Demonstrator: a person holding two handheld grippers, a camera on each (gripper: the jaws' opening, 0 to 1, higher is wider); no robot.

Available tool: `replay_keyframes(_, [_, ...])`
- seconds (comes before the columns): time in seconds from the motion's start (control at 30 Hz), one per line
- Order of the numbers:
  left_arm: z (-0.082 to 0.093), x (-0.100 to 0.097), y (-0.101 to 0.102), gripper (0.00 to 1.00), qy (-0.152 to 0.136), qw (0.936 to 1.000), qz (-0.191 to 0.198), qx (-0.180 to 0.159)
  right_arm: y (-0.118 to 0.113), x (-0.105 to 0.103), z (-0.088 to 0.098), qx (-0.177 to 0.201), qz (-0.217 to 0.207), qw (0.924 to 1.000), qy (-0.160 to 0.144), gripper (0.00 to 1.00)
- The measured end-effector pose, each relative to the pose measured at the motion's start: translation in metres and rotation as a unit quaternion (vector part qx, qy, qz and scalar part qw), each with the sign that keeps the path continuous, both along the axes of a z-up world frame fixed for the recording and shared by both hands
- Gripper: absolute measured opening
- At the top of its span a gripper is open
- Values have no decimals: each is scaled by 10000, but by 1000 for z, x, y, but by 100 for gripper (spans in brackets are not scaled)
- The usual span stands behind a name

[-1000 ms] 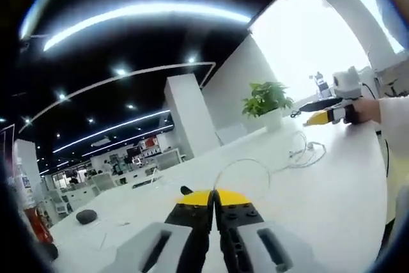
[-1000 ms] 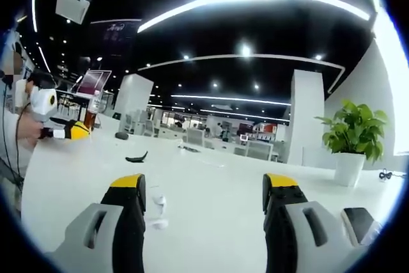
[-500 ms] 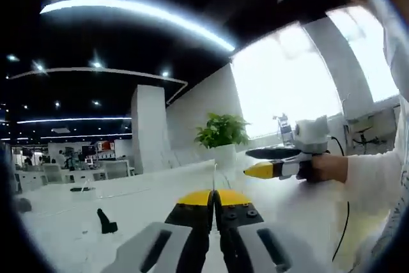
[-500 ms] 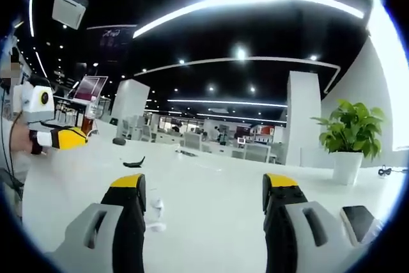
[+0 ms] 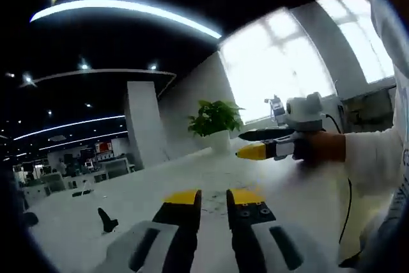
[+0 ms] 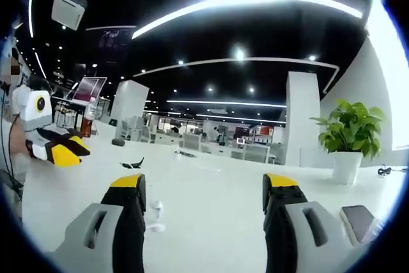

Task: Peel open the Velcro strap on the desktop, arrange the wired earphones neatly onto it, and close the Velcro strap to secure them.

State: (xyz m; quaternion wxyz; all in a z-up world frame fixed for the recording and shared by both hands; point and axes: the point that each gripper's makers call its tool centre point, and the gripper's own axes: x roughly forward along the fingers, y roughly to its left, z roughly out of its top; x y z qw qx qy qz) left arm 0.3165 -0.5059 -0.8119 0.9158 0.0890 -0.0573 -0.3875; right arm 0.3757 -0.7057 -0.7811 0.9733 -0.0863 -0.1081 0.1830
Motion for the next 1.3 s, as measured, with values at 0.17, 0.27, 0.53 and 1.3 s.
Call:
replay_keyframes(0.17, [0, 19, 59, 22, 39, 9973, 726, -60, 0, 0, 0, -8, 2, 10000, 0, 75])
replay_keyframes(0.27, [-2, 31, 87, 22, 3, 9936, 1127, 4, 0, 0, 0, -9, -8, 10000, 5, 75])
replay_keyframes(0.53, [-13, 53, 111, 22, 116, 9879, 1518, 291, -1, 1, -1, -18, -30, 10000, 33, 75])
replay_keyframes(1.3, [-26, 60, 99, 9, 281, 9872, 1420, 665, 0, 1, -2, -40, -32, 10000, 41, 75])
